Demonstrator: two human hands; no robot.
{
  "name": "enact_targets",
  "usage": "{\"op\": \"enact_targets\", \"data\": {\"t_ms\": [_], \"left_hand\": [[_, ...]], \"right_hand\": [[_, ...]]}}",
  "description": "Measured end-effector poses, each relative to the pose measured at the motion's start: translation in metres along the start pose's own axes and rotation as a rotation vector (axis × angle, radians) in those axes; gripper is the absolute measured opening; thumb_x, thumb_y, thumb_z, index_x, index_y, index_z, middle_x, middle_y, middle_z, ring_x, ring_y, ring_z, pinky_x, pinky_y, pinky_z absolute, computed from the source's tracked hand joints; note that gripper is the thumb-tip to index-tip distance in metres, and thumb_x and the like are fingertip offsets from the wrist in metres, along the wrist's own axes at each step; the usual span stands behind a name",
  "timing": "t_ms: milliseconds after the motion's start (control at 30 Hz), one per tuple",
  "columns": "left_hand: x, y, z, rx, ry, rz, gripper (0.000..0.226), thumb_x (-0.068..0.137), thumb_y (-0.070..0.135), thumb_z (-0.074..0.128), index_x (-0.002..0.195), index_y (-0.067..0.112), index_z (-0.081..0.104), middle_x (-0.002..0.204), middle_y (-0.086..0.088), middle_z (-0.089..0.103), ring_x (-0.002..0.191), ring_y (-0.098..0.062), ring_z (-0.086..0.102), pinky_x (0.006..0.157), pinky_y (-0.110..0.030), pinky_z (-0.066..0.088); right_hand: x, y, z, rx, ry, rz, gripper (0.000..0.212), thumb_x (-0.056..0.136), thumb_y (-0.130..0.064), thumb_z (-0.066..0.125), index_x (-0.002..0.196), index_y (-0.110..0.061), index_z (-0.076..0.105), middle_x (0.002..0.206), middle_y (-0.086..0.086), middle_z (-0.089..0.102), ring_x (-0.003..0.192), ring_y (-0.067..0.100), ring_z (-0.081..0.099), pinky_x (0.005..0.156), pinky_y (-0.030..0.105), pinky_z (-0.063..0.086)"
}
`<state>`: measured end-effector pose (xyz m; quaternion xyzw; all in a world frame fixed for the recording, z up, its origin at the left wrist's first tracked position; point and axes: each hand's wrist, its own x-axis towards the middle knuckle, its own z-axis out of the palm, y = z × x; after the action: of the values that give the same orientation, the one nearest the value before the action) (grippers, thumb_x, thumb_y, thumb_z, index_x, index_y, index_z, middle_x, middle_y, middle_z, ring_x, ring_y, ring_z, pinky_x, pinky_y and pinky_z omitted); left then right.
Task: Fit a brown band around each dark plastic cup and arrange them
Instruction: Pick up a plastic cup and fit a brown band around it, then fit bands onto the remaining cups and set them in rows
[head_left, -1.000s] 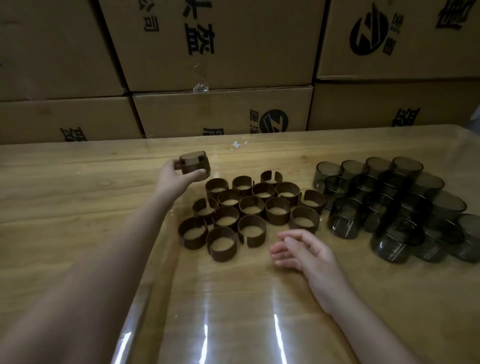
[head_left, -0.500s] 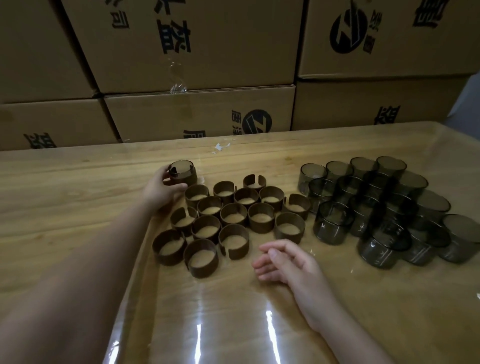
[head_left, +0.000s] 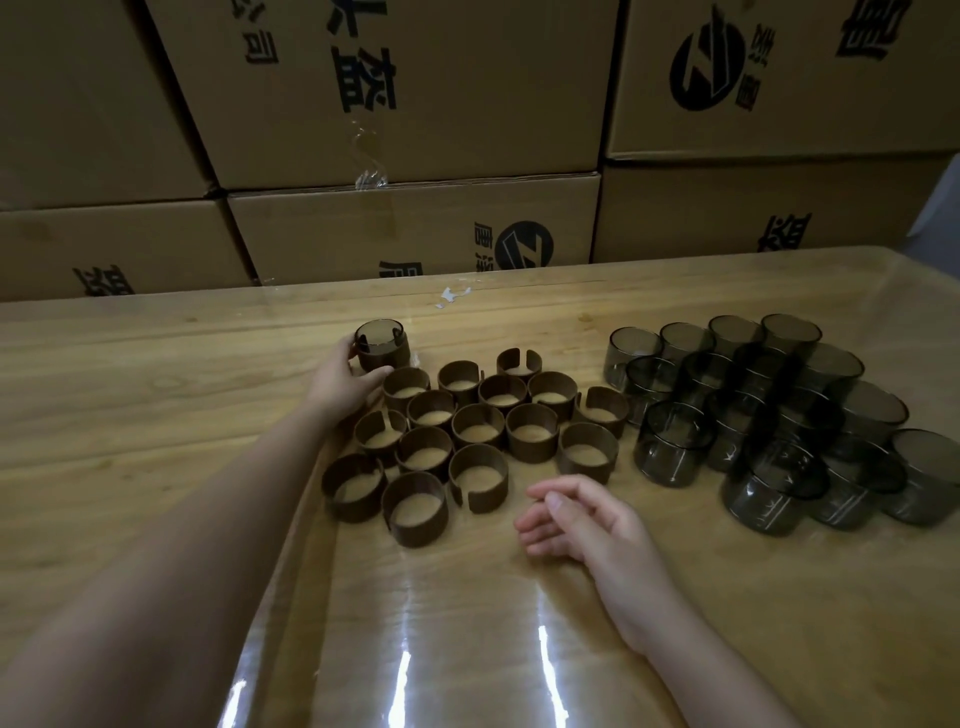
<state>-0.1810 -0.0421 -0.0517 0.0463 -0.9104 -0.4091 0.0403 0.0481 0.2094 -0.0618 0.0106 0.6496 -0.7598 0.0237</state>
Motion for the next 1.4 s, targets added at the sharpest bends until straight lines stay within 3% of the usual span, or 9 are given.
{"op": "enact_targets", "data": {"t_ms": [267, 400, 633, 867, 1033, 1133, 1200, 1267, 1400], "left_hand": [[0.004, 0.004, -0.002, 0.023, -0.059, -0.055, 0.068, 0.093, 0.023, 0.061, 0.149, 0.016, 0.024, 0.149, -0.013, 0.040, 0.133, -0.033, 0.043, 0.107, -0.053, 0.039], [0.007, 0.004, -0.004, 0.011, -0.111, -0.057, 0.076, 0.091, 0.032, 0.064, 0.151, 0.018, 0.020, 0.149, -0.013, 0.040, 0.133, -0.035, 0.042, 0.110, -0.057, 0.034], [0.012, -0.002, 0.001, 0.002, -0.057, -0.082, 0.079, 0.087, 0.039, 0.066, 0.150, 0.022, 0.022, 0.153, -0.008, 0.037, 0.138, -0.034, 0.036, 0.112, -0.060, 0.028], [-0.014, 0.009, -0.003, -0.117, -0.043, -0.057, 0.082, 0.093, 0.027, 0.062, 0.155, 0.019, 0.009, 0.161, -0.008, 0.017, 0.146, -0.031, 0.022, 0.115, -0.054, 0.027], [-0.083, 0.045, 0.002, 0.042, 0.054, 0.169, 0.056, 0.099, 0.032, 0.050, 0.150, 0.019, 0.030, 0.160, -0.004, 0.021, 0.145, -0.021, 0.024, 0.117, -0.047, 0.027], [-0.129, 0.068, 0.006, 0.064, 0.077, 0.369, 0.037, 0.099, 0.032, 0.048, 0.133, 0.019, 0.054, 0.152, 0.001, 0.036, 0.139, -0.014, 0.032, 0.115, -0.042, 0.031], [-0.163, 0.078, 0.016, -0.020, 0.063, 0.439, 0.025, 0.098, 0.029, 0.049, 0.117, 0.022, 0.063, 0.134, 0.007, 0.052, 0.122, -0.001, 0.046, 0.103, -0.022, 0.039], [-0.197, 0.083, 0.031, -0.153, 0.008, 0.417, 0.015, 0.097, 0.028, 0.050, 0.101, 0.030, 0.064, 0.112, 0.016, 0.059, 0.099, 0.011, 0.053, 0.082, -0.007, 0.043], [-0.238, 0.071, 0.057, -0.271, -0.168, 0.422, 0.019, 0.097, 0.027, 0.051, 0.087, 0.036, 0.065, 0.088, 0.016, 0.061, 0.086, 0.000, 0.059, 0.075, -0.018, 0.049]], "right_hand": [[0.000, 0.001, 0.001, -0.008, -0.007, 0.003, 0.017, 0.097, -0.012, 0.052, 0.101, -0.014, 0.068, 0.087, 0.008, 0.073, 0.083, 0.019, 0.070, 0.071, 0.024, 0.055], [0.001, 0.002, 0.001, 0.001, -0.009, -0.005, 0.017, 0.097, -0.011, 0.052, 0.100, -0.014, 0.068, 0.086, 0.009, 0.073, 0.082, 0.019, 0.070, 0.070, 0.023, 0.055], [0.003, 0.005, -0.002, 0.007, -0.018, -0.026, 0.017, 0.096, -0.012, 0.052, 0.100, -0.016, 0.069, 0.087, 0.009, 0.073, 0.083, 0.019, 0.070, 0.070, 0.023, 0.054], [0.001, 0.003, 0.000, 0.045, 0.021, -0.046, 0.018, 0.097, -0.012, 0.051, 0.098, -0.014, 0.069, 0.084, 0.009, 0.073, 0.080, 0.020, 0.070, 0.069, 0.025, 0.055], [-0.001, 0.002, 0.003, 0.044, 0.080, -0.104, 0.020, 0.098, -0.011, 0.050, 0.093, -0.015, 0.069, 0.080, 0.005, 0.072, 0.072, 0.016, 0.068, 0.064, 0.023, 0.055], [-0.003, 0.005, 0.002, -0.199, 0.231, -0.250, 0.019, 0.094, -0.019, 0.053, 0.091, -0.033, 0.066, 0.085, -0.007, 0.069, 0.071, 0.009, 0.063, 0.060, 0.022, 0.052], [-0.004, 0.005, -0.003, -0.462, 0.347, -0.376, 0.023, 0.092, -0.020, 0.055, 0.094, -0.043, 0.059, 0.091, -0.015, 0.060, 0.077, 0.005, 0.059, 0.061, 0.021, 0.052], [-0.004, 0.001, -0.013, -0.657, 0.463, -0.479, 0.027, 0.091, -0.012, 0.059, 0.107, -0.035, 0.058, 0.106, -0.017, 0.049, 0.078, 0.004, 0.057, 0.059, 0.019, 0.051], [-0.003, -0.011, -0.044, -0.930, 0.610, -0.456, 0.045, 0.092, -0.009, 0.057, 0.136, -0.016, 0.049, 0.139, 0.001, 0.038, 0.075, 0.009, 0.057, 0.056, 0.024, 0.052]]}}
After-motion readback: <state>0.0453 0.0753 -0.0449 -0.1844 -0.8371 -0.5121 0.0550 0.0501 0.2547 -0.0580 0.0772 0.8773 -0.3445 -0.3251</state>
